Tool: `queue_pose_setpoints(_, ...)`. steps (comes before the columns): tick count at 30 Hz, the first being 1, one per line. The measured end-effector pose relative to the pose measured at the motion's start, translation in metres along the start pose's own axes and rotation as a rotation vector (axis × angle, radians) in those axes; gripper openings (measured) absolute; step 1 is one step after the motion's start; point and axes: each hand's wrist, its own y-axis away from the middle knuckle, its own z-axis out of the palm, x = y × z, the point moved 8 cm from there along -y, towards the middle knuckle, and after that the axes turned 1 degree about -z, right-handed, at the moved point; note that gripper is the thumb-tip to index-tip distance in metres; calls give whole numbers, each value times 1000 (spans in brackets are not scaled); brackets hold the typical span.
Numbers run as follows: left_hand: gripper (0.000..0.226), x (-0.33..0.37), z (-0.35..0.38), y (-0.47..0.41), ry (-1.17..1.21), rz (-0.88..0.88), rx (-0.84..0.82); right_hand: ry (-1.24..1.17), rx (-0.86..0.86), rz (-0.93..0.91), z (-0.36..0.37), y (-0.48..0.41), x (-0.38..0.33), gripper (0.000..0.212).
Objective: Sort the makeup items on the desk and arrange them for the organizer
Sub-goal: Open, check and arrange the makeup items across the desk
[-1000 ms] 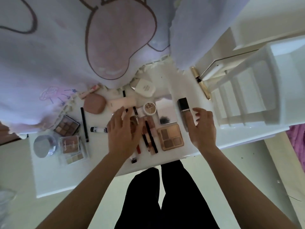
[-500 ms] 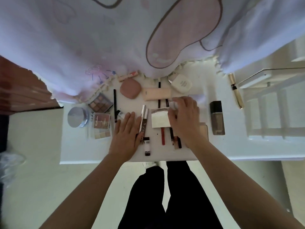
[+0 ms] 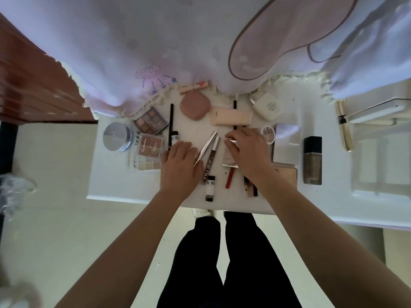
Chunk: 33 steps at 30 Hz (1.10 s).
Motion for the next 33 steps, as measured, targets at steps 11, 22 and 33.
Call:
queue_pose_setpoints(11, 21, -7, -15, -17, 111, -120, 88, -26, -119, -37, -4, 1, -19, 41)
queue_pose_setpoints(22, 18, -2, -12, 8, 1596, -909, -109, -887, -603, 535, 10, 47, -23, 55)
queue_pose_setpoints(33, 11, 8, 0, 6, 1756, -1119, -43, -759, -281, 367, -3, 59, -29, 21)
